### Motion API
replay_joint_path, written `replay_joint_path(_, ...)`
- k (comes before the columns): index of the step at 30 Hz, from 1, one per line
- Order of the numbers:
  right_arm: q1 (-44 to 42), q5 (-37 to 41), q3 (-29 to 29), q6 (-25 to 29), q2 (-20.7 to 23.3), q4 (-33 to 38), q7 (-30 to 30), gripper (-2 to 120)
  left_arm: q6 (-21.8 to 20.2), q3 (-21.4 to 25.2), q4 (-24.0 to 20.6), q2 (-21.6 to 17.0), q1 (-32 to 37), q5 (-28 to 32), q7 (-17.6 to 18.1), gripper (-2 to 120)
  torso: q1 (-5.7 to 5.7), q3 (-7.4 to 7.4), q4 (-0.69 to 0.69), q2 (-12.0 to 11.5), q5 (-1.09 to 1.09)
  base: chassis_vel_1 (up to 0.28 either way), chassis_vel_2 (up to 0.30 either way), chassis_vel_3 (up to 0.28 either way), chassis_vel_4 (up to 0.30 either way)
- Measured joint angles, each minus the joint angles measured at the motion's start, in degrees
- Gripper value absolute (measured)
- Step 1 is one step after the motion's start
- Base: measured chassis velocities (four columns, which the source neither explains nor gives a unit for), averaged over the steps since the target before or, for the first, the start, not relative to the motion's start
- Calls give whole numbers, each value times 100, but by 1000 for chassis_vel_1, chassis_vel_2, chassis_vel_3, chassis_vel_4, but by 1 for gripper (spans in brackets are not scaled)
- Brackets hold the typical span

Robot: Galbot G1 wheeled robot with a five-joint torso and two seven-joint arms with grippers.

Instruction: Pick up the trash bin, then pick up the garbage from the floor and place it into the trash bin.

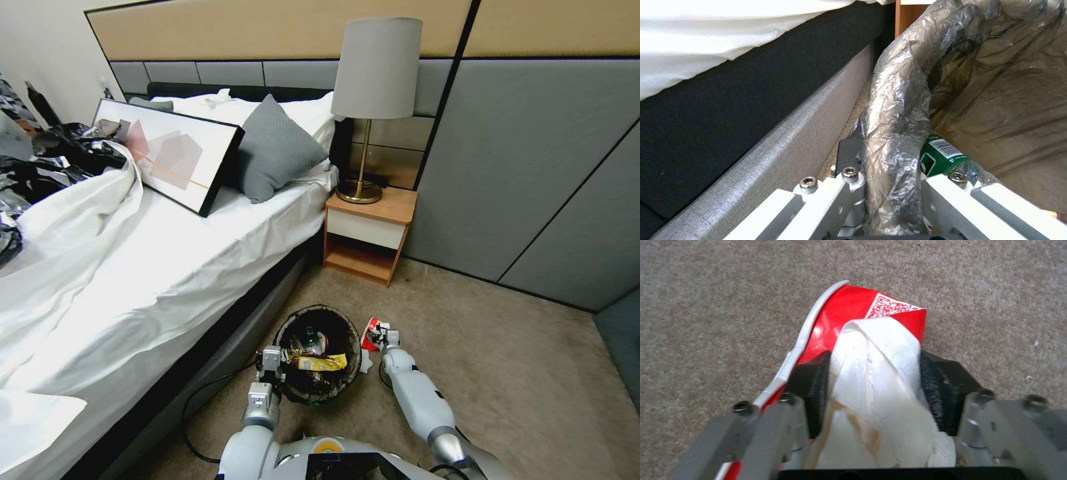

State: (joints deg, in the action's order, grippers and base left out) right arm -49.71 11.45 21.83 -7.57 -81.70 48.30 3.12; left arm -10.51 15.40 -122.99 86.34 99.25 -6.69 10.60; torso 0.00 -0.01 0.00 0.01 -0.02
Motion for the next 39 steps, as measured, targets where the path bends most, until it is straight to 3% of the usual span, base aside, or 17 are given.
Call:
replay_joint_path(14, -27, -44, 30, 195, 30, -37, 5, 14, 6, -7, 30, 0, -17, -3, 2, 1, 0, 0, 1, 0, 2, 0, 0, 0, 0)
replay_joint_path(27, -69, -52, 71, 376, 53, 62, 30, 12, 8, -26, 31, 12, -13, -29, 0, 1, 0, 2, 0, -1, 4, 0, 0, 0, 0)
replay_joint_path(33, -388, 116, 29, 456, 159, 1204, 36, 10, 8, -22, 48, 8, -30, -30, -5, 1, 0, 2, -1, -1, 3, 0, 0, 0, 0)
replay_joint_path(39, -697, 214, 30, 1164, 215, 2508, -74, 10, 8, -25, 76, 9, -55, -28, -11, 1, 0, 2, 0, -1, 4, 0, 0, 0, 0)
